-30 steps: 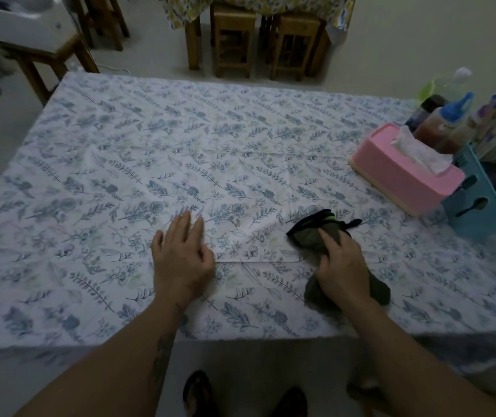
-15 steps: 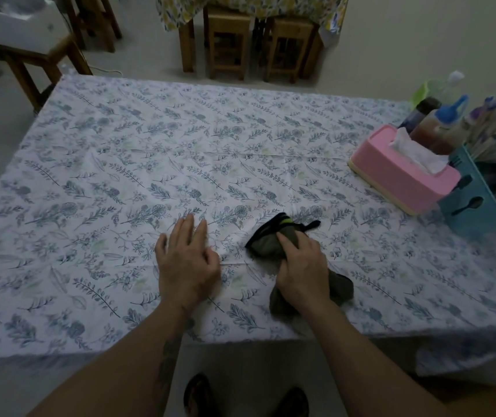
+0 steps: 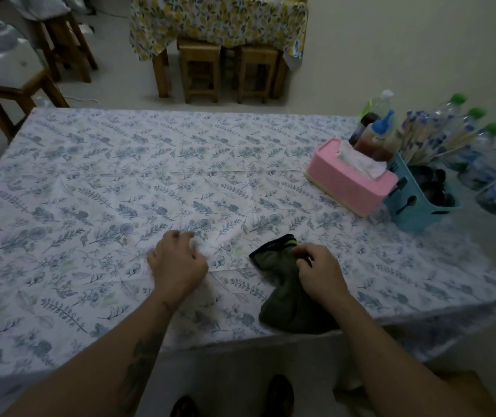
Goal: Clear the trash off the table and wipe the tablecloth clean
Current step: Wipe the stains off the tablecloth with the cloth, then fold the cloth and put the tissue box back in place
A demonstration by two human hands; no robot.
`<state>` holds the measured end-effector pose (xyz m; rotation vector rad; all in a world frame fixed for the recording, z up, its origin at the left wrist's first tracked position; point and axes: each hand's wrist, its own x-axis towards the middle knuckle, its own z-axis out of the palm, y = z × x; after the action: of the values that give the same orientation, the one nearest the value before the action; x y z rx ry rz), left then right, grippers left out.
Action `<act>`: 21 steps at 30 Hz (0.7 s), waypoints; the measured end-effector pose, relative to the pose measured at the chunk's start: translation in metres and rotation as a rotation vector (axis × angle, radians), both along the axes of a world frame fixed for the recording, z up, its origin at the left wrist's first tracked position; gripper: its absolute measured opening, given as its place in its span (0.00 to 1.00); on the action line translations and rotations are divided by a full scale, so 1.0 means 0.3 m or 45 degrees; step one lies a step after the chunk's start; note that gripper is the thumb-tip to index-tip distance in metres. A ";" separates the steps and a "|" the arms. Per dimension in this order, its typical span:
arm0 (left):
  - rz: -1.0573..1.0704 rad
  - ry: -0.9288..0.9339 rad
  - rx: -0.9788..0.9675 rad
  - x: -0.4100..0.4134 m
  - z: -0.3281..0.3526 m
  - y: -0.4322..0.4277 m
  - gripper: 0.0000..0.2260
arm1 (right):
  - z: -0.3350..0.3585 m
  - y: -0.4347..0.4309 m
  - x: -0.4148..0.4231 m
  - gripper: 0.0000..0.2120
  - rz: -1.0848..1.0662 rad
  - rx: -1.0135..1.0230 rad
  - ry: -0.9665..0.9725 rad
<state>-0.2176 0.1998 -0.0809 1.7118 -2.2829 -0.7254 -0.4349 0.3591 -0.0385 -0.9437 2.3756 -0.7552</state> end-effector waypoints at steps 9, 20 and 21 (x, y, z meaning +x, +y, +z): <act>-0.148 0.193 0.286 -0.300 0.070 0.188 0.26 | 0.012 -0.045 -0.121 0.29 0.182 0.149 -0.131; -0.023 0.344 0.527 -0.379 0.100 0.206 0.20 | -0.002 -0.066 -0.169 0.30 0.440 0.372 -0.114; -0.027 0.364 0.558 -0.383 0.107 0.200 0.20 | 0.005 -0.066 -0.186 0.29 0.433 0.381 -0.174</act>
<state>-0.3324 0.2599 -0.0489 1.6112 -2.0515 -1.4595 -0.4908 0.3393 -0.0371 -1.0876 2.0607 -0.3132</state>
